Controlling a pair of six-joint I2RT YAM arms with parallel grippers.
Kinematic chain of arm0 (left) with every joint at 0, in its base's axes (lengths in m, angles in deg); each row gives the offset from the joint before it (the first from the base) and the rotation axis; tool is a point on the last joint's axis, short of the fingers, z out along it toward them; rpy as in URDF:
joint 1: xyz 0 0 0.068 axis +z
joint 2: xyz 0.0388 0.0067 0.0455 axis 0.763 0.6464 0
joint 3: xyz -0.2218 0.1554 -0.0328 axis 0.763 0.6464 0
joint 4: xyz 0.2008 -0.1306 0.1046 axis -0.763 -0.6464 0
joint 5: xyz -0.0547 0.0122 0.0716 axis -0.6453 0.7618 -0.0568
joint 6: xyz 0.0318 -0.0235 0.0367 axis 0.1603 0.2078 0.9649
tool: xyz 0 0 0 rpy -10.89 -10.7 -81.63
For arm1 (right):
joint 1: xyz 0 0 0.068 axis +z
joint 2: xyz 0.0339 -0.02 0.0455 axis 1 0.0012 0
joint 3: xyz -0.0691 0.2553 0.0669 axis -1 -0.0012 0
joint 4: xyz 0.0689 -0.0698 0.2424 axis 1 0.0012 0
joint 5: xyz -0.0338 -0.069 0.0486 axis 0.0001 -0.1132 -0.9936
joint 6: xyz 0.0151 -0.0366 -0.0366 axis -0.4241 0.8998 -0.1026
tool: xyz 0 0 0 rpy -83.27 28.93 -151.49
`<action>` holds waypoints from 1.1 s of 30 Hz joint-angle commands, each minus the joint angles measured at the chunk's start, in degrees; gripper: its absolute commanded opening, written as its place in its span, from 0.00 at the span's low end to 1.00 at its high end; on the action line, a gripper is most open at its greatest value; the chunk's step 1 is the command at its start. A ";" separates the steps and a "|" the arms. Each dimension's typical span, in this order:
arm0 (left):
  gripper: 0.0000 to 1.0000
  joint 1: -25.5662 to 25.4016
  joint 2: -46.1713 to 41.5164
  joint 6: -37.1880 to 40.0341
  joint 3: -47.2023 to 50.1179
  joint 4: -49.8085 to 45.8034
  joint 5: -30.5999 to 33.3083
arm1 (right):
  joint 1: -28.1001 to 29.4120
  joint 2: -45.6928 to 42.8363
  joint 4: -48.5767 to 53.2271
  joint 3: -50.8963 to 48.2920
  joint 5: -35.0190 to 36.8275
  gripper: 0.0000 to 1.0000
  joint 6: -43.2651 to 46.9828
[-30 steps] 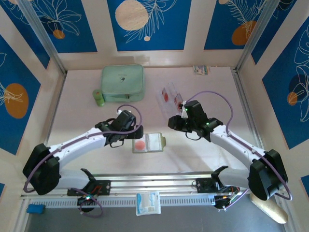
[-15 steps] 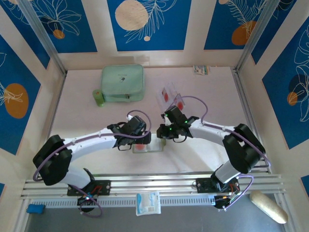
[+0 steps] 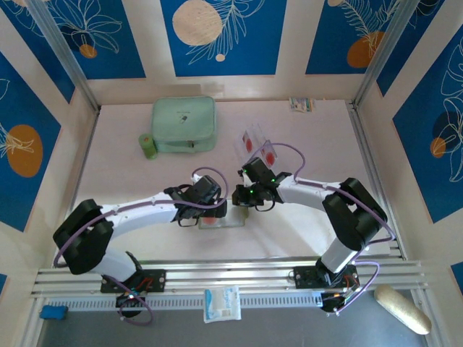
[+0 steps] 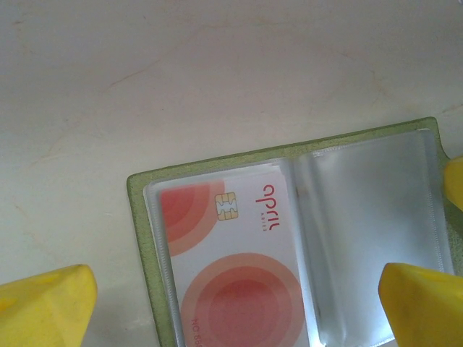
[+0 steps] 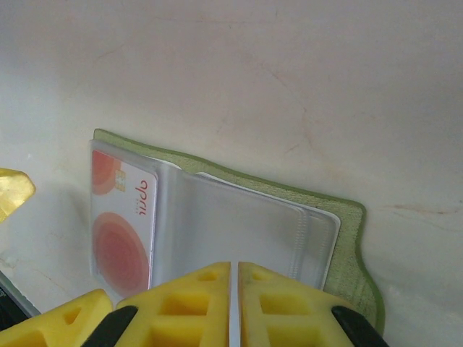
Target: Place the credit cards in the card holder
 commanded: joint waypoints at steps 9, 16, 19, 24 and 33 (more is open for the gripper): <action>1.00 -0.70 0.51 -0.27 1.02 0.31 1.81 | -0.15 0.88 1.01 1.96 -0.52 0.12 1.52; 1.00 -0.63 0.93 0.07 0.82 0.04 2.08 | -0.15 1.93 0.97 2.58 -0.92 0.12 1.46; 1.00 -0.63 1.22 0.18 0.64 0.05 2.07 | 0.00 2.50 0.94 2.76 -0.95 0.12 1.63; 1.00 -0.63 1.57 0.32 0.54 0.03 2.08 | -0.07 3.48 0.73 2.52 -0.79 0.12 1.63; 1.00 -0.70 1.93 0.69 0.82 0.86 1.59 | 0.48 6.65 -2.05 1.62 -2.69 0.11 0.10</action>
